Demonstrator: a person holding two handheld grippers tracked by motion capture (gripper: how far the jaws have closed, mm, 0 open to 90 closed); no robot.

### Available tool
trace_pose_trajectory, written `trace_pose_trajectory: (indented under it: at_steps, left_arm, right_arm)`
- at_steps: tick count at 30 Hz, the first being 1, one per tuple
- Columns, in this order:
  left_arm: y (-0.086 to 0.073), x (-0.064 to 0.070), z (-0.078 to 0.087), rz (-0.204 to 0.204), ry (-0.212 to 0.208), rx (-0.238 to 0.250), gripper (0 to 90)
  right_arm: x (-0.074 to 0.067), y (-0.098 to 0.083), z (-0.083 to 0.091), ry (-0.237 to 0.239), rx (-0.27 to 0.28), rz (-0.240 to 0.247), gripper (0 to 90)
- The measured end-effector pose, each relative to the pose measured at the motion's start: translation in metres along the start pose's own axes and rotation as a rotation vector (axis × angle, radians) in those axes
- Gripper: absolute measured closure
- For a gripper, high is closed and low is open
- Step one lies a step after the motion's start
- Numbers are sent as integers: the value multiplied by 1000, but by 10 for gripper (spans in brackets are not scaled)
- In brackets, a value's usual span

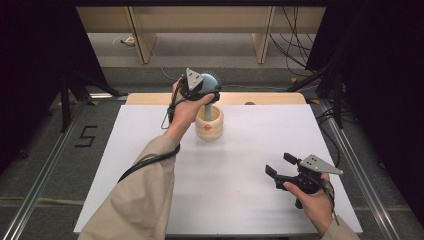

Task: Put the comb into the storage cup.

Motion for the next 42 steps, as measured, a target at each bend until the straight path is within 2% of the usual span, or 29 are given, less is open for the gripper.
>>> trace_pose_trajectory:
  at_steps: [42]
  left_arm:
    - [-5, -2, -8, 2, 9, -10, 197]
  right_arm:
    - [0, 0, -1, 3, 3, 7, 127]
Point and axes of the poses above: each handheld gripper's, and its own axes: z roughly backward along the jaws, y roughly out of its top, x roughly to its right, the point moved 4 cm from there along -z, roughly forward along the jaws, and after that the axes turned 10 degrees about z, right-handed, at the moved point
